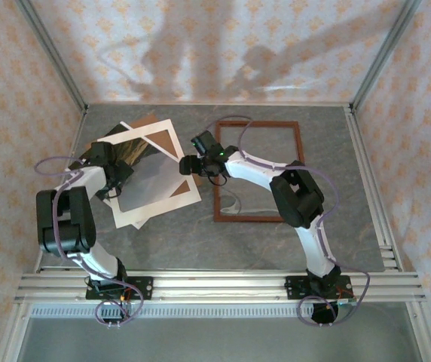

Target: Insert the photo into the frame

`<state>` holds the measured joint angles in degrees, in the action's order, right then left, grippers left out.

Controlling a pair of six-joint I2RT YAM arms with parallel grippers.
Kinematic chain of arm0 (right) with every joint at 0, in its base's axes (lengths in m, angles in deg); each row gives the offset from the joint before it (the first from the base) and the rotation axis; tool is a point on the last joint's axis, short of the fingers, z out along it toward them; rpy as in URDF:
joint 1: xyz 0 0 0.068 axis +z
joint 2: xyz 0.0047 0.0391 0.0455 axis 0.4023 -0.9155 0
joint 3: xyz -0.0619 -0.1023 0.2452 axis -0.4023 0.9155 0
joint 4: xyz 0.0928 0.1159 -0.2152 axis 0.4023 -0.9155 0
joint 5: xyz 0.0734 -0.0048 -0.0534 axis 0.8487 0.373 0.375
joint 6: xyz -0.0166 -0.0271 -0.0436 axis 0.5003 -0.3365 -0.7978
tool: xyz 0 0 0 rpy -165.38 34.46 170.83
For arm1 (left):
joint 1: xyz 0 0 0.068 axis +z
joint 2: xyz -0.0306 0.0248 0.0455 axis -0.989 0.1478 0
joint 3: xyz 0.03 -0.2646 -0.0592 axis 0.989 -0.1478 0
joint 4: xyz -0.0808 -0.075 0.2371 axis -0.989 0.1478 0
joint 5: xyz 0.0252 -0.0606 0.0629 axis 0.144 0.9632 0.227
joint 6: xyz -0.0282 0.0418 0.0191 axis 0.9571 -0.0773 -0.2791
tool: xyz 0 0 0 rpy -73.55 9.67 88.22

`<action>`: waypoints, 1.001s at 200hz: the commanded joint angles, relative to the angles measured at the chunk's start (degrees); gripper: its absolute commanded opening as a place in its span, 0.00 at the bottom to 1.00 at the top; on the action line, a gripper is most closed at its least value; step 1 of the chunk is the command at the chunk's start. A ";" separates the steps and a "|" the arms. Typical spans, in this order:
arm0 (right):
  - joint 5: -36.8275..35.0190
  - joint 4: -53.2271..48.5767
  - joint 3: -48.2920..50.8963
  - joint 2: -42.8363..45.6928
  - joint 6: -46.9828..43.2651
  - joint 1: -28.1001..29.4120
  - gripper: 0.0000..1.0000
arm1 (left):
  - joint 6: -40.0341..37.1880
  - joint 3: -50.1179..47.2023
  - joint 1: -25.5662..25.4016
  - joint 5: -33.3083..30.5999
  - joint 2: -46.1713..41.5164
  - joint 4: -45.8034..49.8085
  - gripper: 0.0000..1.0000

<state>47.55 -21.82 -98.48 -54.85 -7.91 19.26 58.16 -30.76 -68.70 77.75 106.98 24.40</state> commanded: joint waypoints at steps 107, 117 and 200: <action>-0.49 -1.78 3.81 -0.43 -0.36 -0.27 0.74 | 0.01 -4.85 -4.13 11.36 0.03 -6.56 0.99; -0.59 -1.69 4.74 0.12 0.06 -0.27 0.74 | 0.28 -5.44 -5.44 11.45 -1.02 -6.94 0.99; 2.84 0.03 13.28 6.21 2.03 0.25 0.63 | -0.86 -6.26 -8.58 7.77 -8.69 -5.18 0.99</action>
<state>48.64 -20.47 -87.86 -51.86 -7.10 19.15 58.33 -38.01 -77.27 87.85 101.06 16.93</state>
